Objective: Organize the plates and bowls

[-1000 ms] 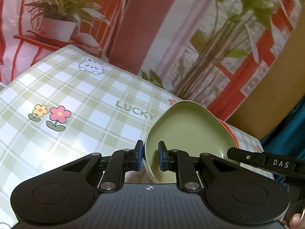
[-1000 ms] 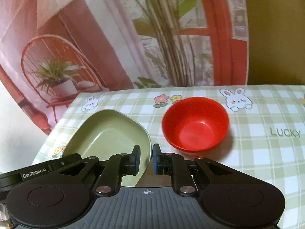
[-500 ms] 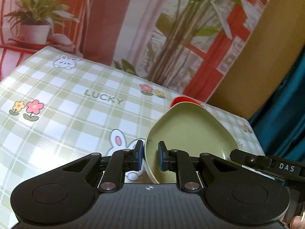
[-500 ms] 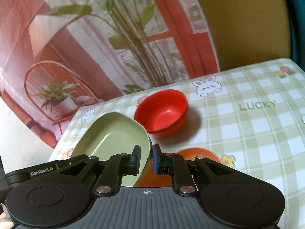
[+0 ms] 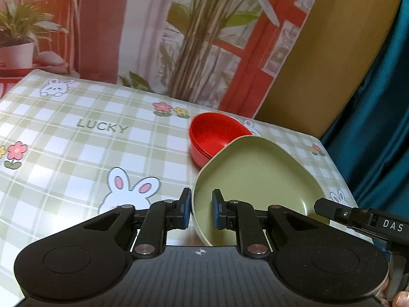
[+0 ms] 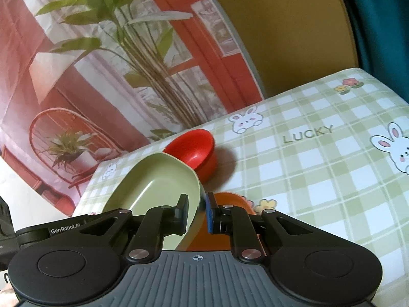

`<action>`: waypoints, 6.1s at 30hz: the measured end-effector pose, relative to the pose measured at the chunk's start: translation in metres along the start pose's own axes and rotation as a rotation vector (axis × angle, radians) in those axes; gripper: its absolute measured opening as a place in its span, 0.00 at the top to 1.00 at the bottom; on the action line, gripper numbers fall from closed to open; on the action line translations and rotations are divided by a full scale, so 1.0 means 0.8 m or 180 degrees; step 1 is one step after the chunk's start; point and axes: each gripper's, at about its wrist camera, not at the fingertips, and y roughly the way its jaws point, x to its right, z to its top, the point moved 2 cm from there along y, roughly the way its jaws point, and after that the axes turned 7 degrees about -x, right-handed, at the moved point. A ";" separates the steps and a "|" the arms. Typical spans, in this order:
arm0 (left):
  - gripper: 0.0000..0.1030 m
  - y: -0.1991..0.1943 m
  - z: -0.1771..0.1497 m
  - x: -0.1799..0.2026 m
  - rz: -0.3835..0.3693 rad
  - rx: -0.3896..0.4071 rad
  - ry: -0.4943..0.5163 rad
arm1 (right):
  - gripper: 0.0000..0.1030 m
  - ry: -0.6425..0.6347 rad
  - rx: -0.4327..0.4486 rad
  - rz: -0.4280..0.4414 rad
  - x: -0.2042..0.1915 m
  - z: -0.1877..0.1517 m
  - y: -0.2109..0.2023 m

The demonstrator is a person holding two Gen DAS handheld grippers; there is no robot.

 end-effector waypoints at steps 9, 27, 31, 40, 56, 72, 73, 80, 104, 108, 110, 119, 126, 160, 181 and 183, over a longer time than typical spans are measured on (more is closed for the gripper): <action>0.83 0.019 0.001 0.014 -0.0077 -0.0128 0.0154 | 0.86 0.0073 -0.0021 -0.0084 0.019 -0.006 -0.008; 0.83 0.053 -0.014 0.037 -0.0037 -0.0265 0.0526 | 0.86 0.0173 -0.0204 -0.0213 0.041 -0.037 -0.020; 0.83 0.055 -0.017 0.035 -0.0025 -0.0251 0.0577 | 0.86 0.0156 -0.0265 -0.0221 0.040 -0.042 -0.019; 0.83 0.064 -0.021 0.036 0.0046 -0.0301 0.0703 | 0.86 0.0094 -0.0303 -0.0284 0.037 -0.044 -0.017; 0.67 0.068 -0.022 0.032 0.0001 -0.0299 0.0645 | 0.86 0.0038 -0.0395 -0.0379 0.037 -0.048 -0.011; 0.55 0.051 -0.019 0.030 -0.0057 -0.0179 0.0674 | 0.77 -0.0116 -0.0240 -0.0490 0.031 -0.040 -0.016; 0.56 0.050 -0.018 0.030 -0.0050 -0.0172 0.0677 | 0.77 -0.0148 -0.0216 -0.0496 0.030 -0.038 -0.017; 0.56 0.029 -0.005 0.025 -0.0013 -0.0061 0.0700 | 0.77 -0.0479 -0.0064 -0.0483 0.011 -0.024 -0.020; 0.56 -0.020 0.059 -0.005 0.0059 0.0311 0.0683 | 0.72 -0.1034 0.0064 -0.0422 -0.030 0.055 0.008; 0.56 -0.018 0.063 -0.008 0.0066 0.0314 0.0667 | 0.72 -0.1084 0.0032 -0.0427 -0.034 0.061 0.016; 0.56 -0.017 0.065 -0.009 0.0065 0.0319 0.0667 | 0.72 -0.1095 0.0015 -0.0420 -0.034 0.065 0.019; 0.56 -0.019 0.087 -0.009 0.0089 0.0447 0.0755 | 0.71 -0.1090 -0.0011 -0.0343 -0.036 0.088 0.034; 0.56 -0.009 0.099 -0.015 0.0069 0.0507 0.0728 | 0.71 -0.1042 -0.0044 -0.0330 -0.032 0.104 0.057; 0.56 0.150 0.089 -0.026 -0.0279 -0.0184 0.0244 | 0.70 -0.0852 -0.0773 -0.0348 -0.014 0.136 0.205; 0.83 0.145 0.083 -0.017 -0.0203 -0.0200 0.0360 | 0.87 -0.0778 -0.0786 -0.0277 -0.020 0.133 0.195; 0.83 0.140 0.084 -0.013 -0.0184 -0.0186 0.0385 | 0.86 -0.0771 -0.0754 -0.0267 -0.021 0.134 0.187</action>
